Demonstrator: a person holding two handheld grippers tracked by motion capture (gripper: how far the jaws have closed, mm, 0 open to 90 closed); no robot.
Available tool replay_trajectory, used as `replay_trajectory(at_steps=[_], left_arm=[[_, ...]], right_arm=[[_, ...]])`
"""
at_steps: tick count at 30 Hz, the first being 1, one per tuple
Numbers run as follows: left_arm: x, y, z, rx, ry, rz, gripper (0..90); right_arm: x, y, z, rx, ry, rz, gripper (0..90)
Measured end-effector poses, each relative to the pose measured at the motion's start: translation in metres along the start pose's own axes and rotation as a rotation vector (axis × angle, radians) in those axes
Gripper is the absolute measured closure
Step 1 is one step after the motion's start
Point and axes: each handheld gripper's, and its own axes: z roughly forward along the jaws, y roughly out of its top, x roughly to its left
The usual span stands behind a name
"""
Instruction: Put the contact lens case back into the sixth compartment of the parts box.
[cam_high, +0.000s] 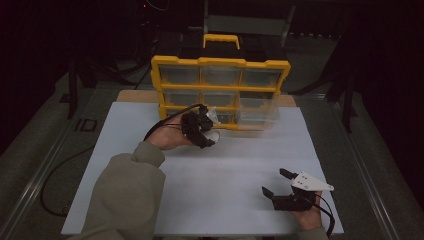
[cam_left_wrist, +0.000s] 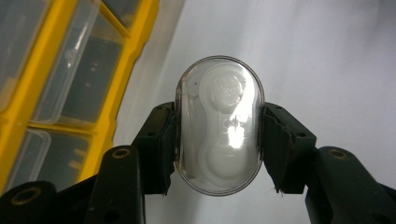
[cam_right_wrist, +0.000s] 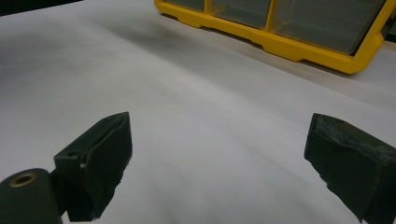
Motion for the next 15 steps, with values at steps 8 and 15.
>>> replay_trajectory(at_steps=[8,15], left_arm=[[0.007,0.009,-0.01,0.005,0.016,0.014,49.2],[0.012,0.018,-0.018,0.01,0.015,0.042,49.2]], right_arm=[[0.0,0.0,0.0,-0.002,0.002,0.0,7.6],[0.0,0.0,0.0,-0.002,0.006,0.002,7.7]])
